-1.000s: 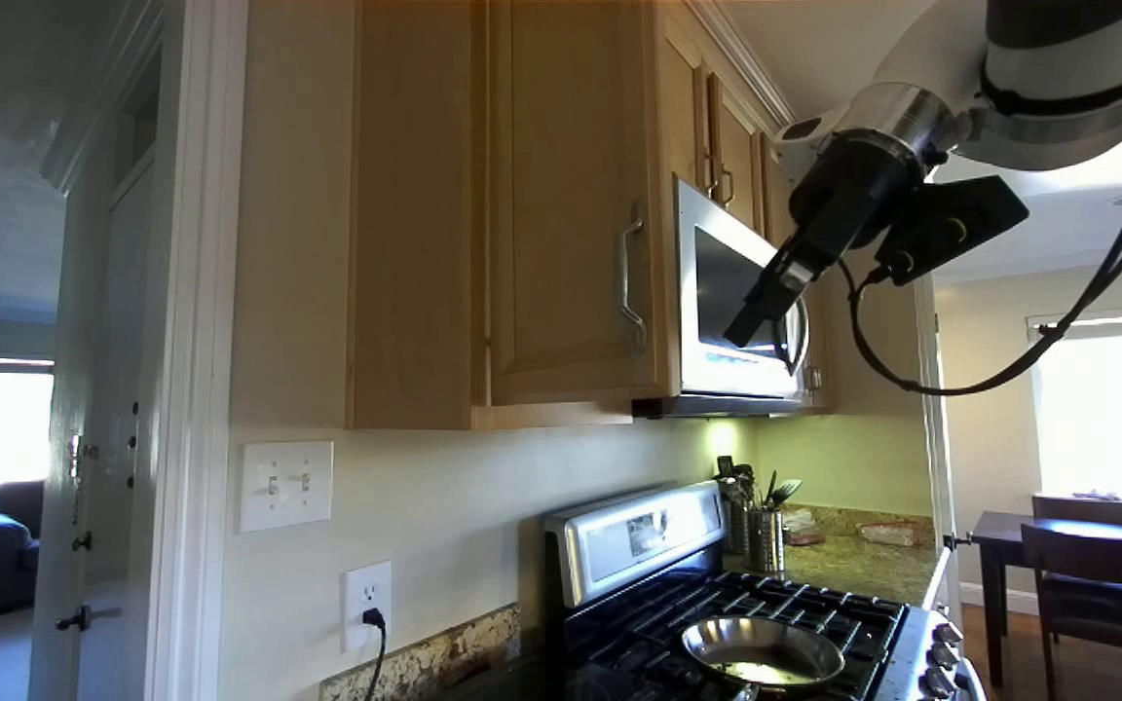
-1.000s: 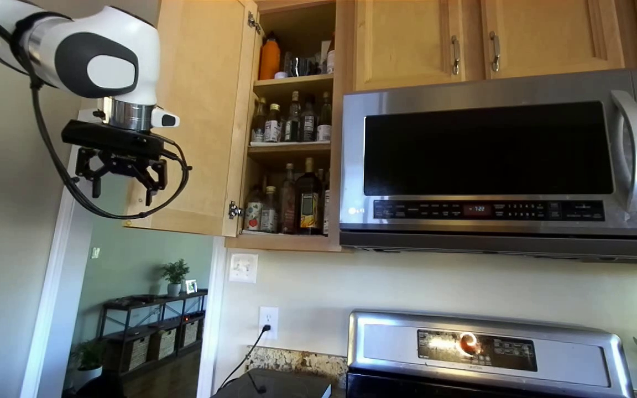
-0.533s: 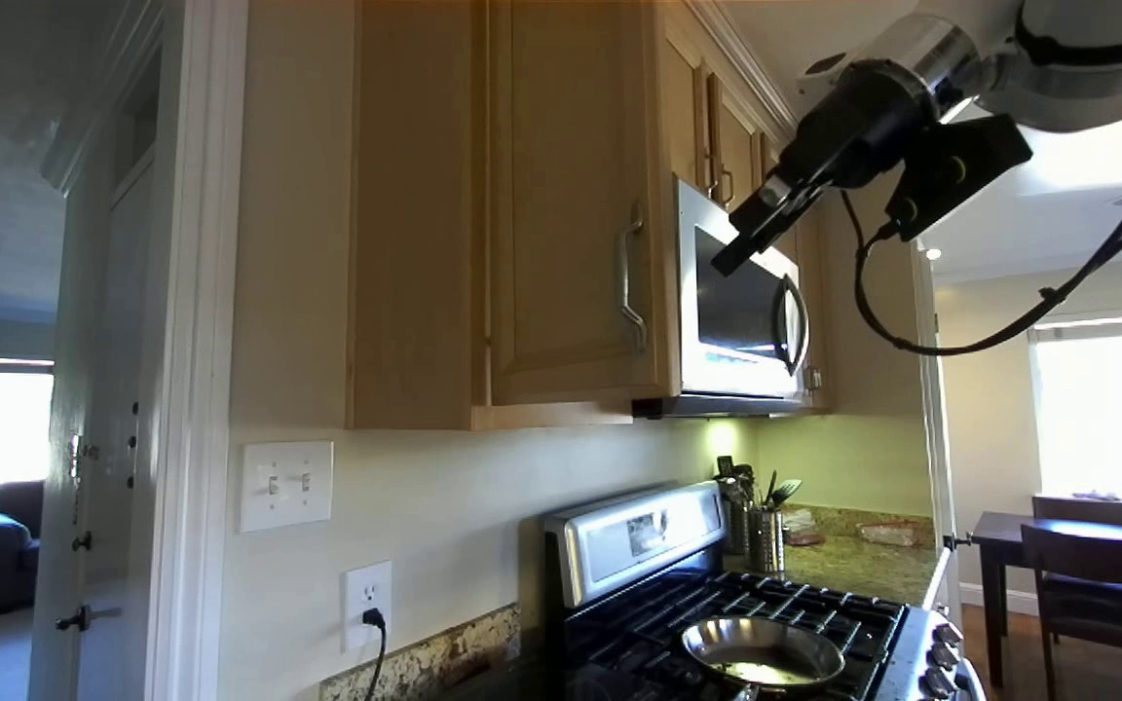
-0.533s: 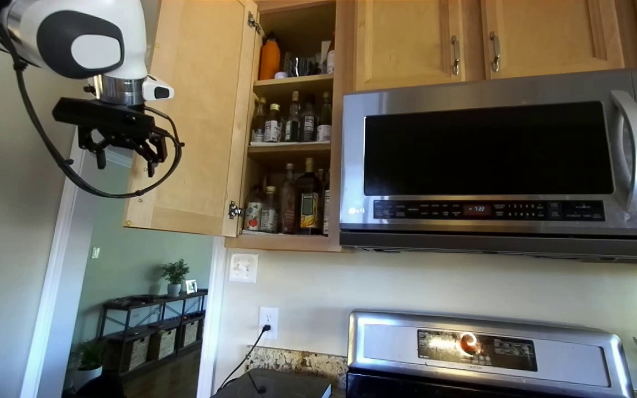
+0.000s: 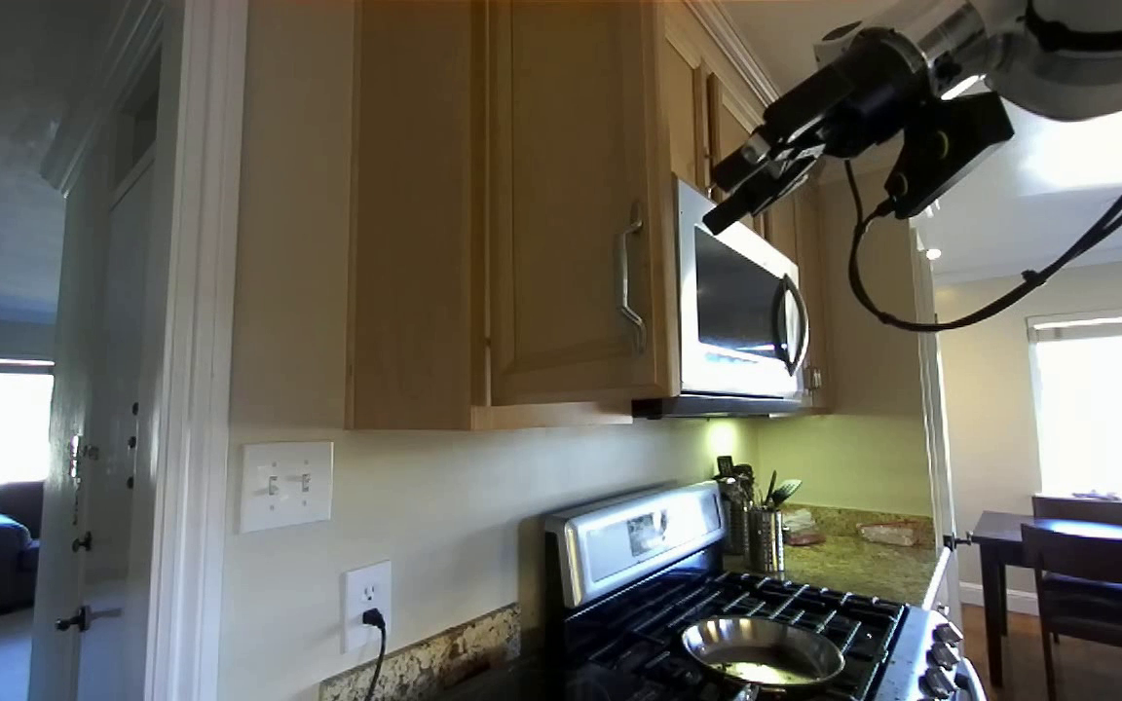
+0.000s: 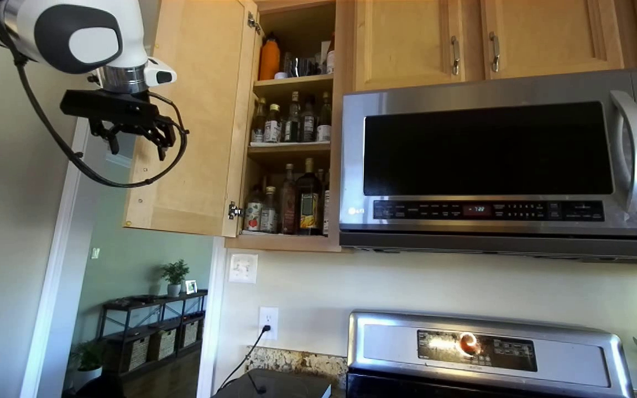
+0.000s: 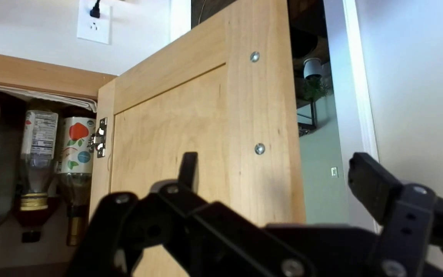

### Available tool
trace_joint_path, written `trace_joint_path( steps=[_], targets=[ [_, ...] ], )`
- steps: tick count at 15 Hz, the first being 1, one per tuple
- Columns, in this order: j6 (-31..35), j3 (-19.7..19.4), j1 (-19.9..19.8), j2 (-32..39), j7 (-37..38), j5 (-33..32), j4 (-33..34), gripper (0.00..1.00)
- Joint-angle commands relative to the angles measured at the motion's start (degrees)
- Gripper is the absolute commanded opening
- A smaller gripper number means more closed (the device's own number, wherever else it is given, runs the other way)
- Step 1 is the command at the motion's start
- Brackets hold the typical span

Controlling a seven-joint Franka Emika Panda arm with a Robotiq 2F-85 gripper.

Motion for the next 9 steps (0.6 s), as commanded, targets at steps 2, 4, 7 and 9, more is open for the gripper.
trace_joint_path(
  steps=[2,4,7,9],
  targets=[
    [5.07,-0.58,1.68,2.63,1.16,-1.44,0.06,1.0],
    [6.35,-0.76,1.62,3.68,0.94,-1.97,-0.03,1.0],
    [7.28,-1.42,0.87,4.85,0.63,-3.7,-0.4,1.0],
    [7.09,-2.25,0.25,5.17,0.21,-5.39,-0.58,1.0]
  ],
)
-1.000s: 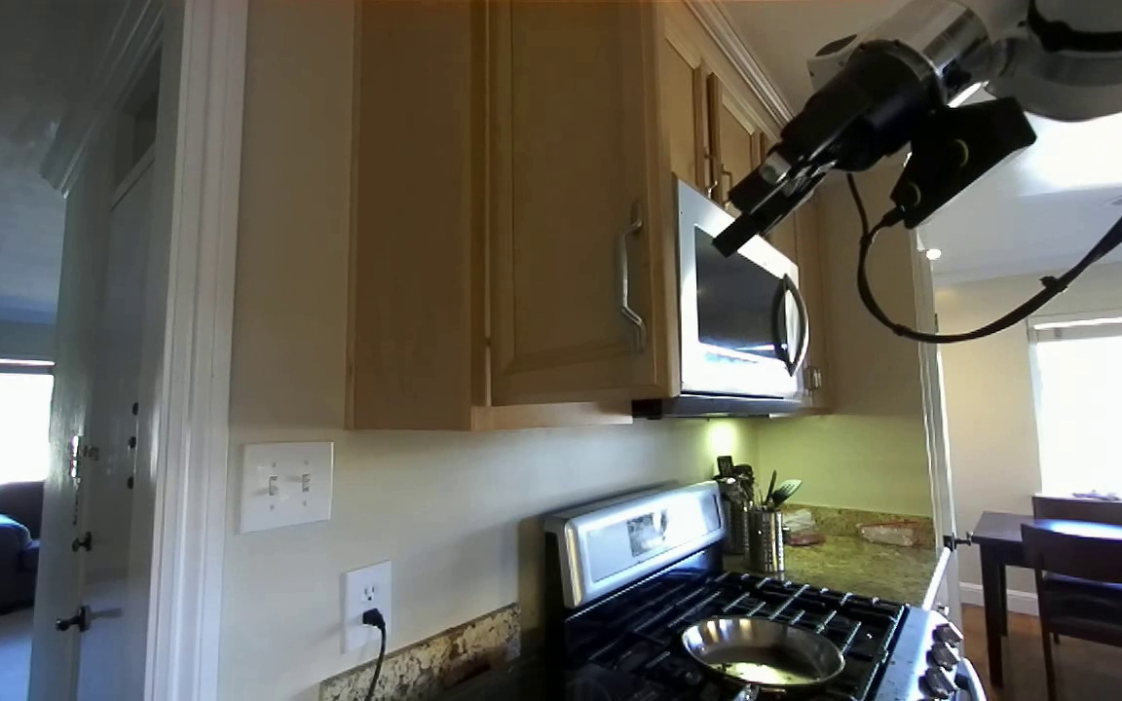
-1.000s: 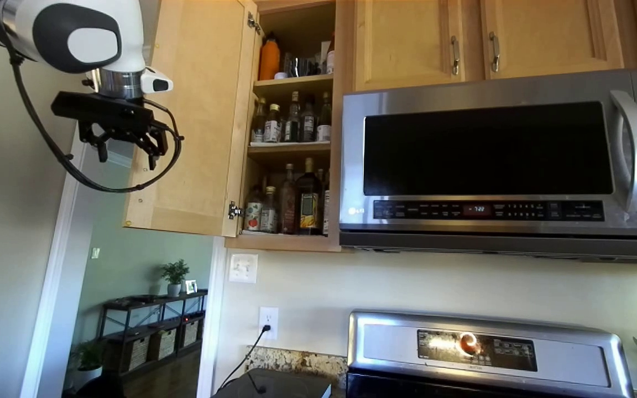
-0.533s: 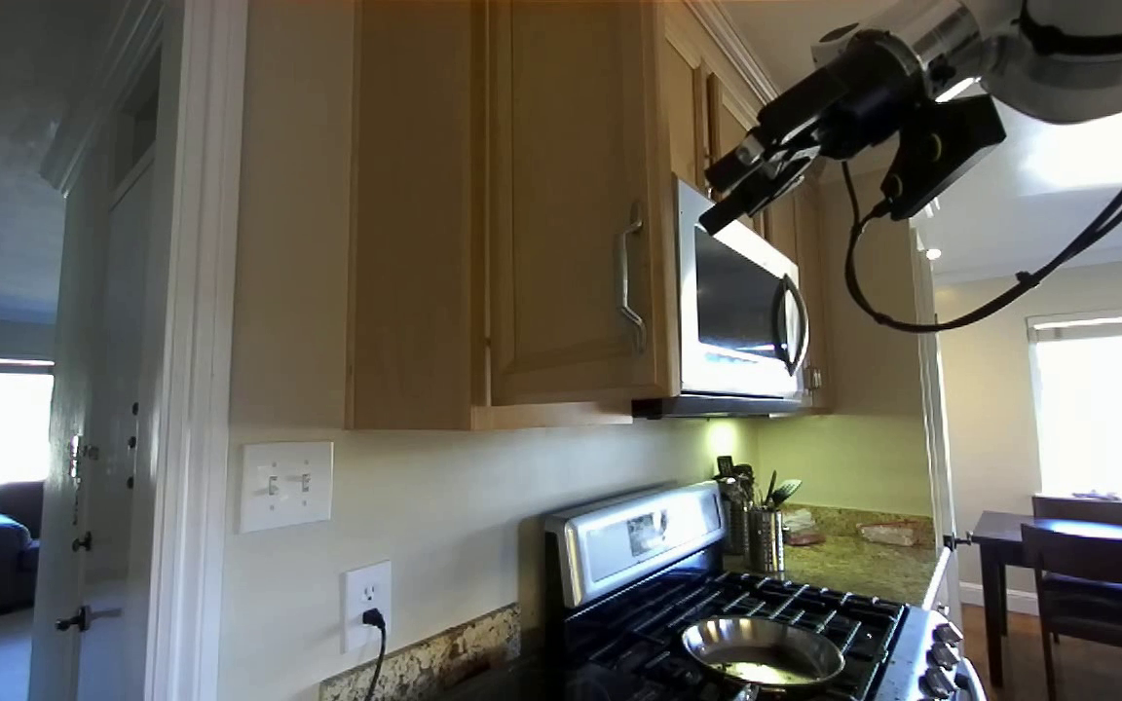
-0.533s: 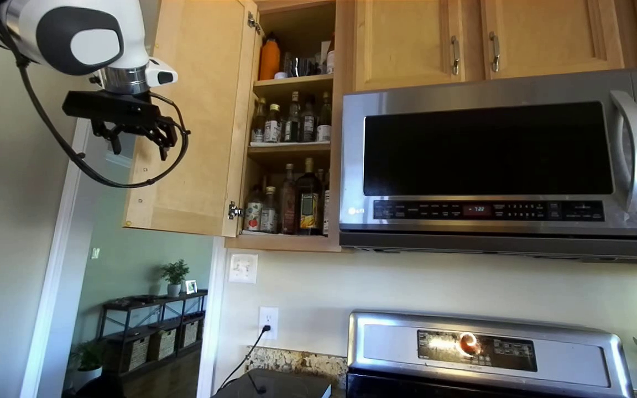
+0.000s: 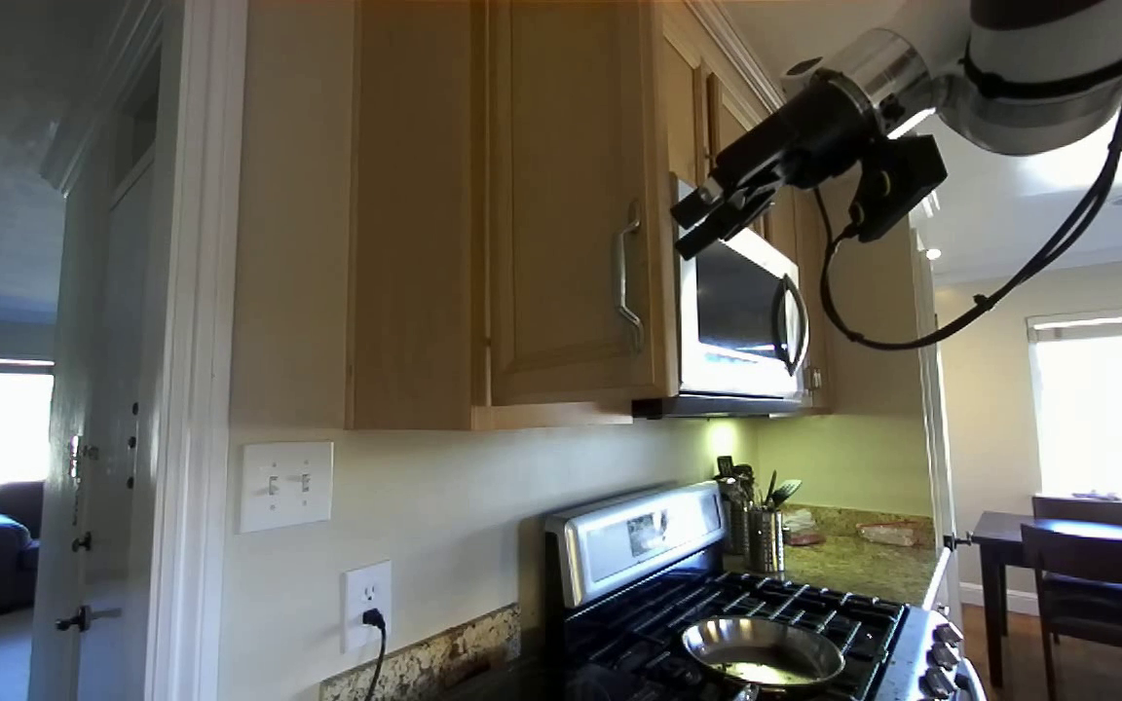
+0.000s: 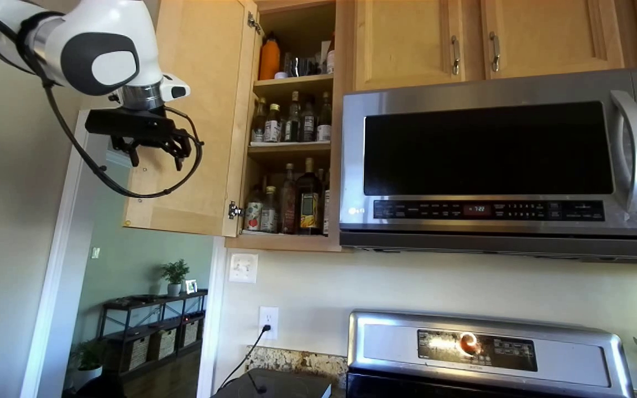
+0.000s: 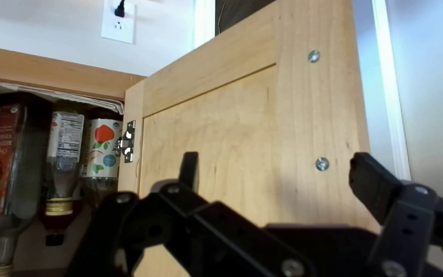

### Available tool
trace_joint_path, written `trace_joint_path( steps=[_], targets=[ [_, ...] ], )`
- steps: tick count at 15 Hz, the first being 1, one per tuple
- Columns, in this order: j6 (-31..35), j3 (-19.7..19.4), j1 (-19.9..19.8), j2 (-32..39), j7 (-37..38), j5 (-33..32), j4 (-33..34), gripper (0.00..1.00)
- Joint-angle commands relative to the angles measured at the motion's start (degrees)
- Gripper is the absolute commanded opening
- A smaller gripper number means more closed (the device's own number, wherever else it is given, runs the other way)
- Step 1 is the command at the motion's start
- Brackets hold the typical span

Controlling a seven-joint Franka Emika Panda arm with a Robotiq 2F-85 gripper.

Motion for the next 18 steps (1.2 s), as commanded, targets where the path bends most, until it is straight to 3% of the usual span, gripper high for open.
trace_joint_path(
  steps=[1,3,8,12,18],
  targets=[
    [1.94,-1.98,0.01,0.78,0.1,-3.71,-0.68,1.0],
    [1.69,-3.41,-0.49,1.4,0.37,-5.07,-0.51,1.0],
    [-7.81,-6.42,3.06,0.79,-0.43,-2.64,-0.33,1.0],
    [-12.83,-5.63,4.61,1.59,-0.8,-0.33,0.76,1.0],
    [-14.19,-2.9,6.78,1.81,-0.1,2.81,3.27,1.0]
  ],
)
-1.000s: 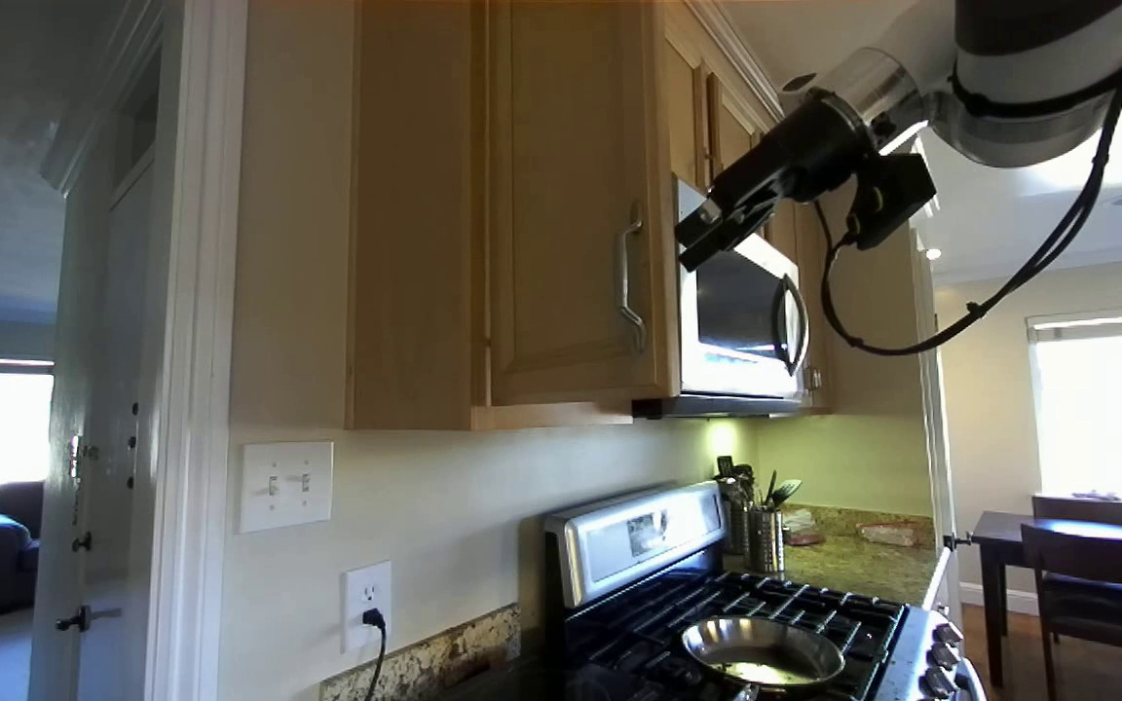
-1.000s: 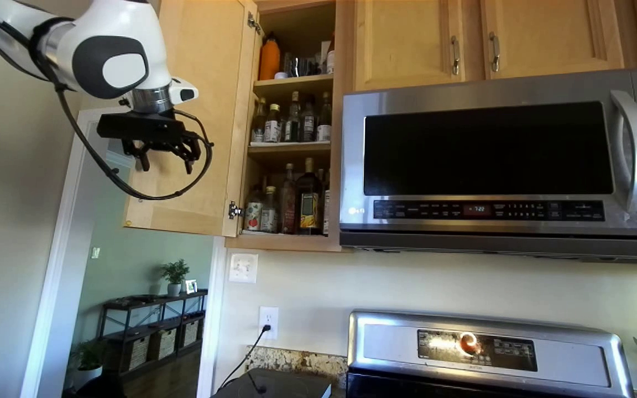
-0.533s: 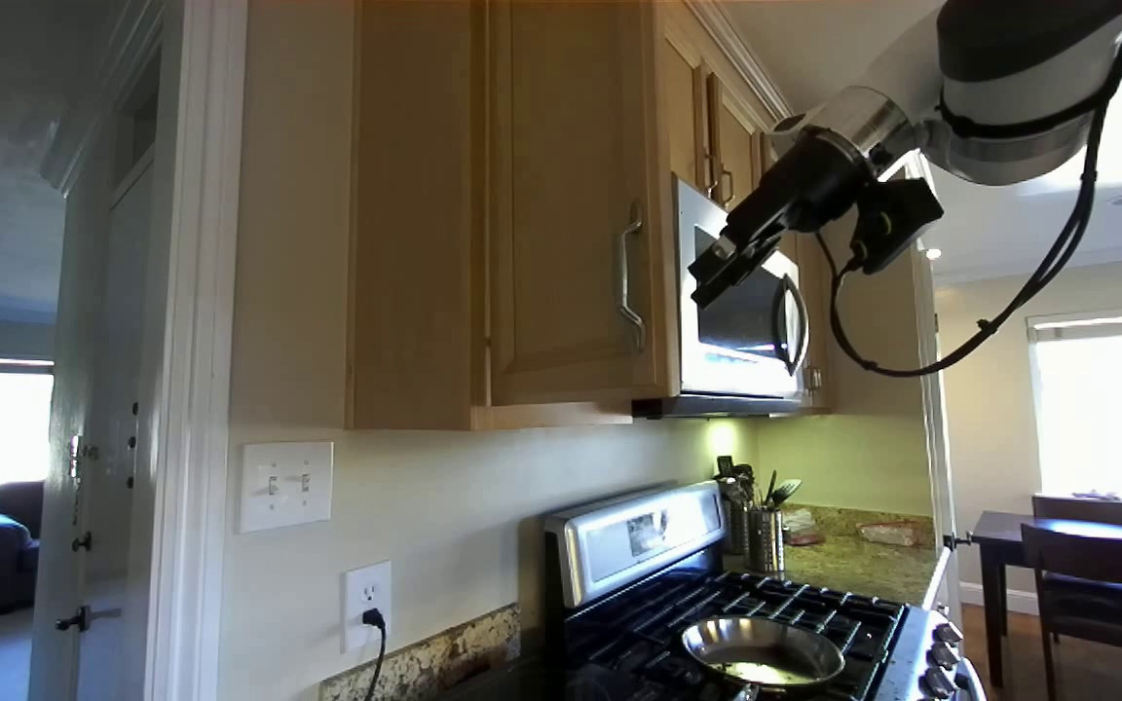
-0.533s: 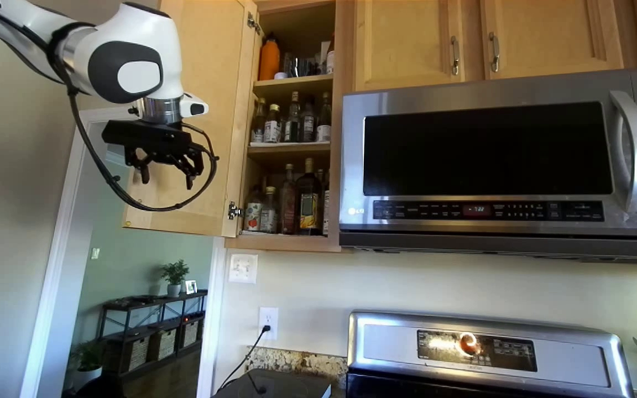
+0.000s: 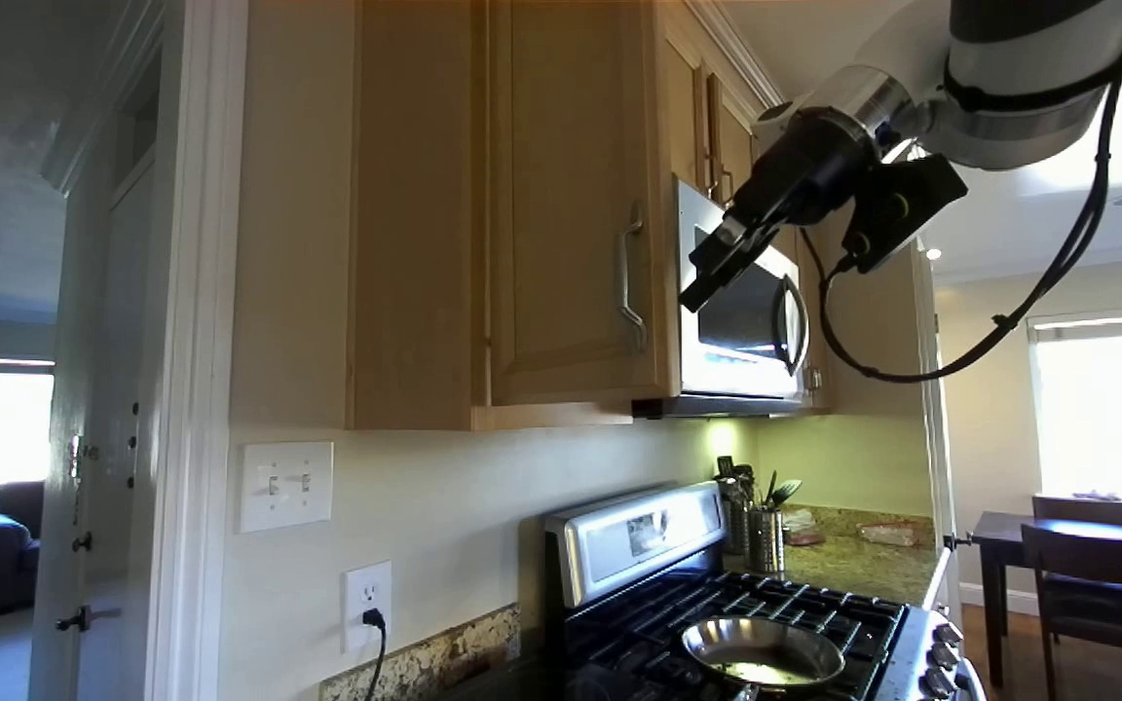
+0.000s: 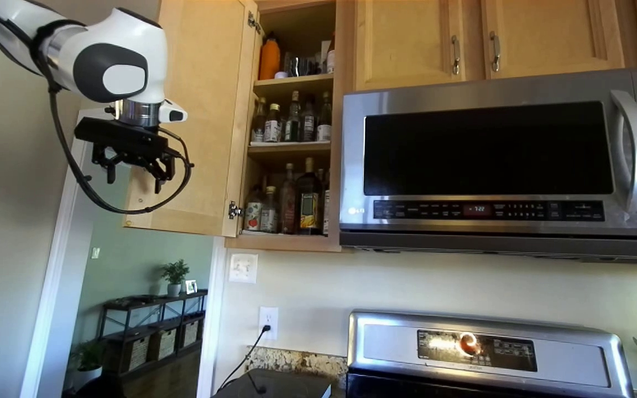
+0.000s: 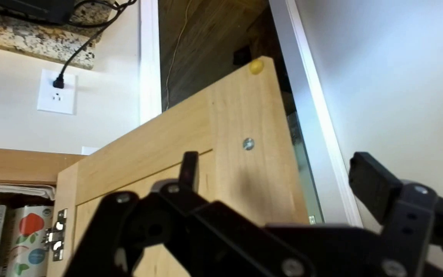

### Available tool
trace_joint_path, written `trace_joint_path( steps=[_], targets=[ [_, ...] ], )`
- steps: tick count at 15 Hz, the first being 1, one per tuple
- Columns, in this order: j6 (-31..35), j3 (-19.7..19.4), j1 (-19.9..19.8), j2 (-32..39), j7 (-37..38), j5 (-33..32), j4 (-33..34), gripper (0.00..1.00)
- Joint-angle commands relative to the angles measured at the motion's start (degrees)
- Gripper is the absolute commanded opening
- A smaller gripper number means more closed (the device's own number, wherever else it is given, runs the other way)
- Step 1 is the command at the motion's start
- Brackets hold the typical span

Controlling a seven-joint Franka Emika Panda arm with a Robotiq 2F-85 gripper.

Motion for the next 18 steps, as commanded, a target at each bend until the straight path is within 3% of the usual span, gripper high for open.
trace_joint_path(
  steps=[1,7,12,18],
  targets=[
    [-2.8,0.81,1.48,-0.2,-0.03,1.43,3.39,1.0],
    [-0.95,2.32,0.68,0.52,-0.17,0.39,7.24,1.0],
    [2.6,2.47,-0.2,1.92,-2.18,-1.19,6.45,1.0],
    [10.5,3.41,-0.24,6.52,-2.98,-2.36,5.9,1.0]
  ],
)
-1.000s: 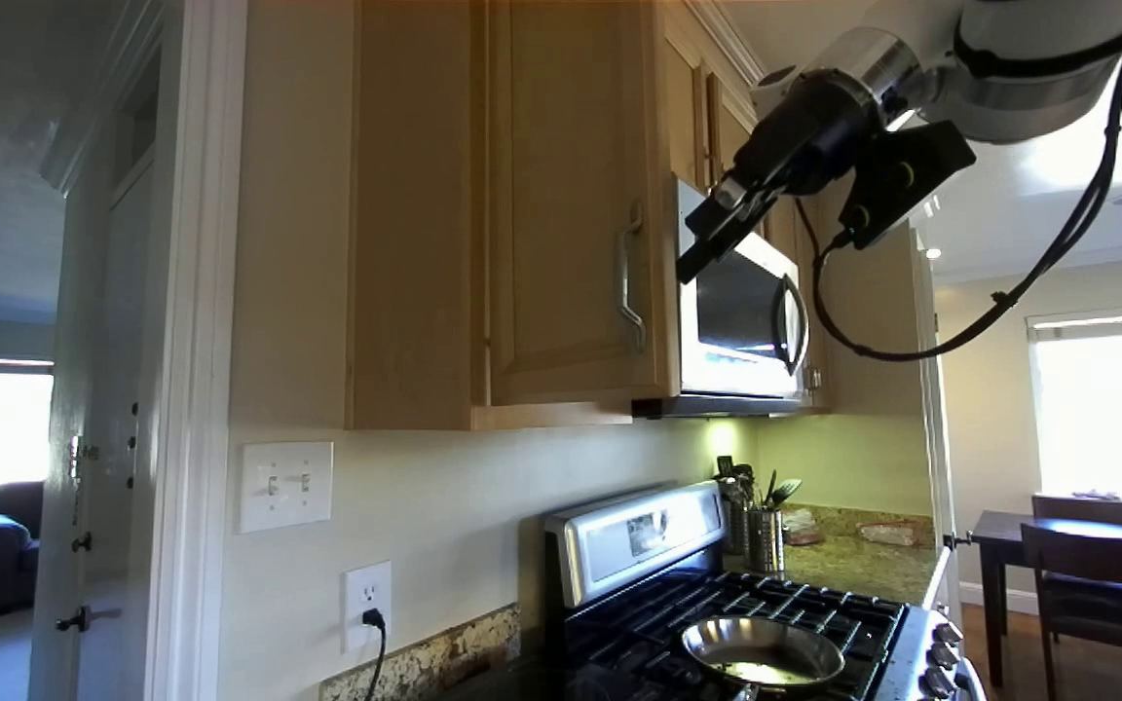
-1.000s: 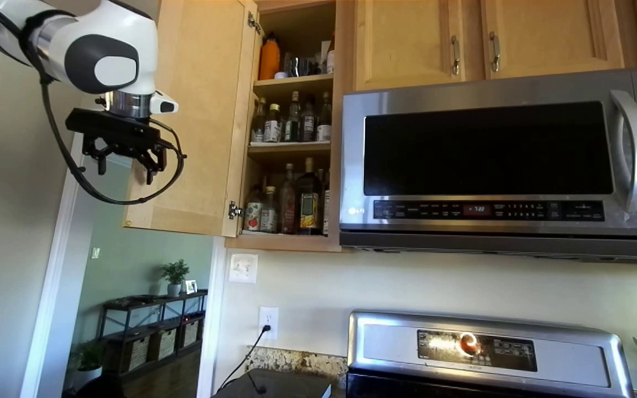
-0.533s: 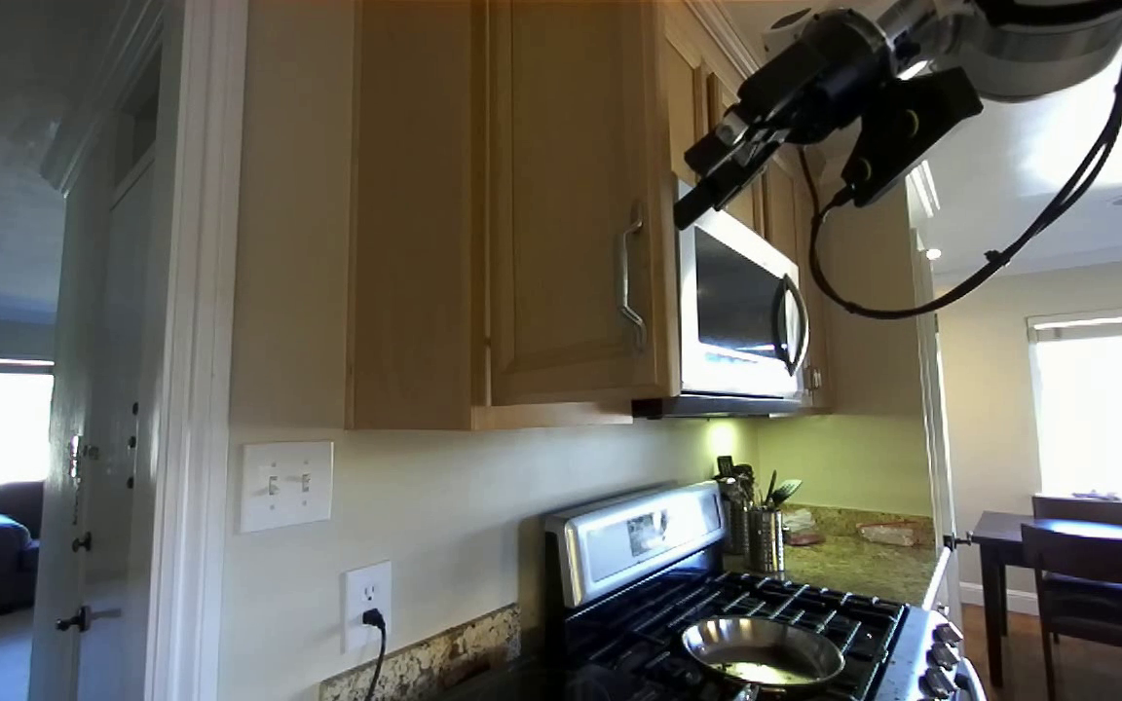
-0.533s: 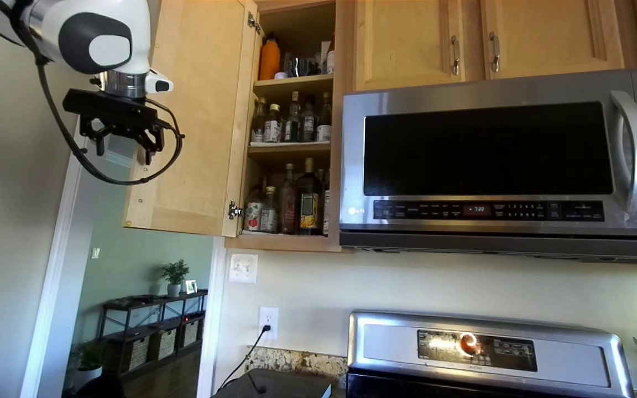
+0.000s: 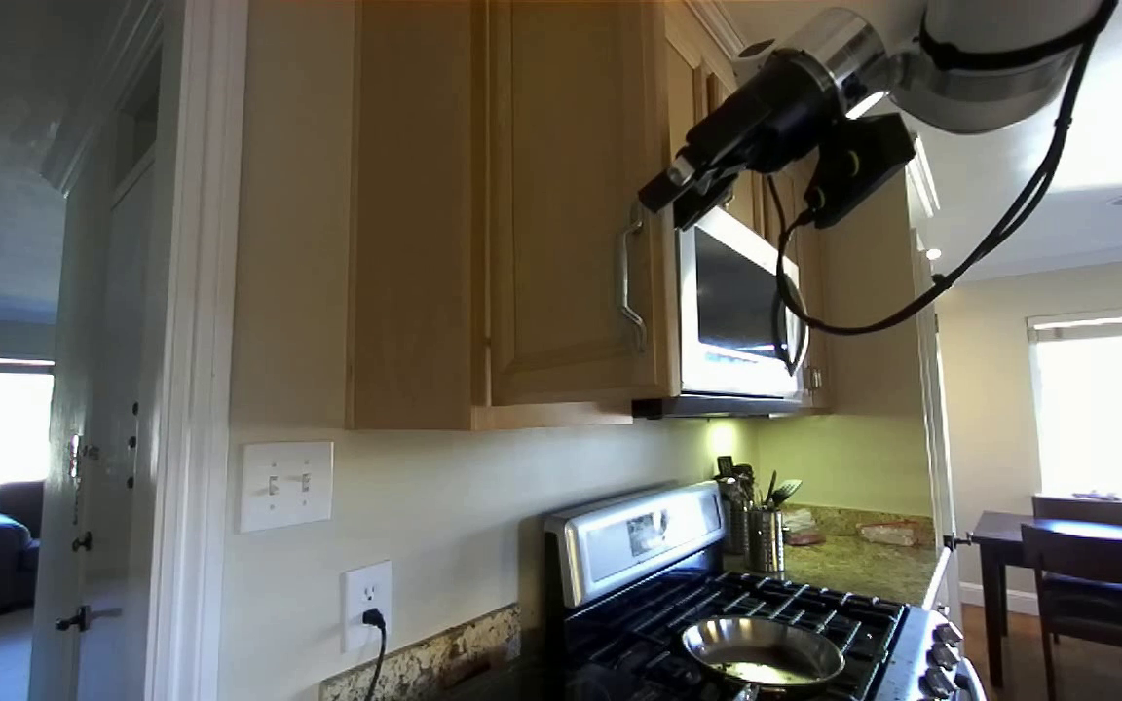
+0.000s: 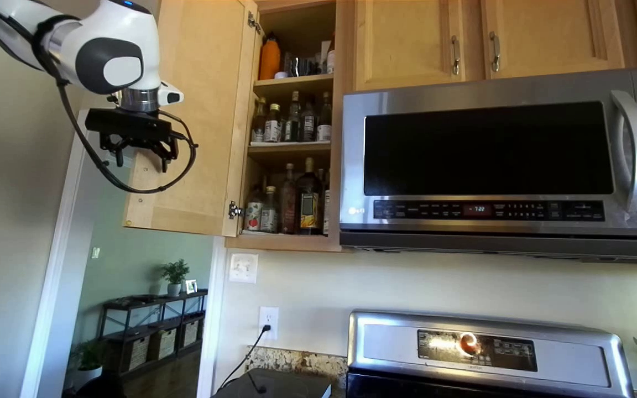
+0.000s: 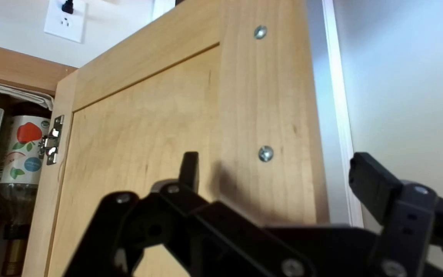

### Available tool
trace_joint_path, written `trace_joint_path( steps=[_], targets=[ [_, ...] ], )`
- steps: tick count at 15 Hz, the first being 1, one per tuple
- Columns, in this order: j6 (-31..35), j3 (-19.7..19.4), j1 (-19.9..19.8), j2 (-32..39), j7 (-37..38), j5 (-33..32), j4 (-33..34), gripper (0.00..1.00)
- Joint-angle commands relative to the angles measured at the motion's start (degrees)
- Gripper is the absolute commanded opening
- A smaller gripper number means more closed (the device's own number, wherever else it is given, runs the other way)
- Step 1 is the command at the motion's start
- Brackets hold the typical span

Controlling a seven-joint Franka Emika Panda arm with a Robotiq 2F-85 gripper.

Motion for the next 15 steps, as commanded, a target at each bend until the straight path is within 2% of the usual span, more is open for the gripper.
trace_joint_path(
  steps=[1,7,15],
  targets=[
    [4.32,0.88,-0.29,2.58,-0.55,-1.63,-0.39,1.0],
    [5.16,0.83,-1.38,1.29,-0.62,-5.72,-1.16,1.0],
    [6.79,-2.49,-4.27,-1.19,-0.72,-10.25,-3.31,1.0]
  ],
)
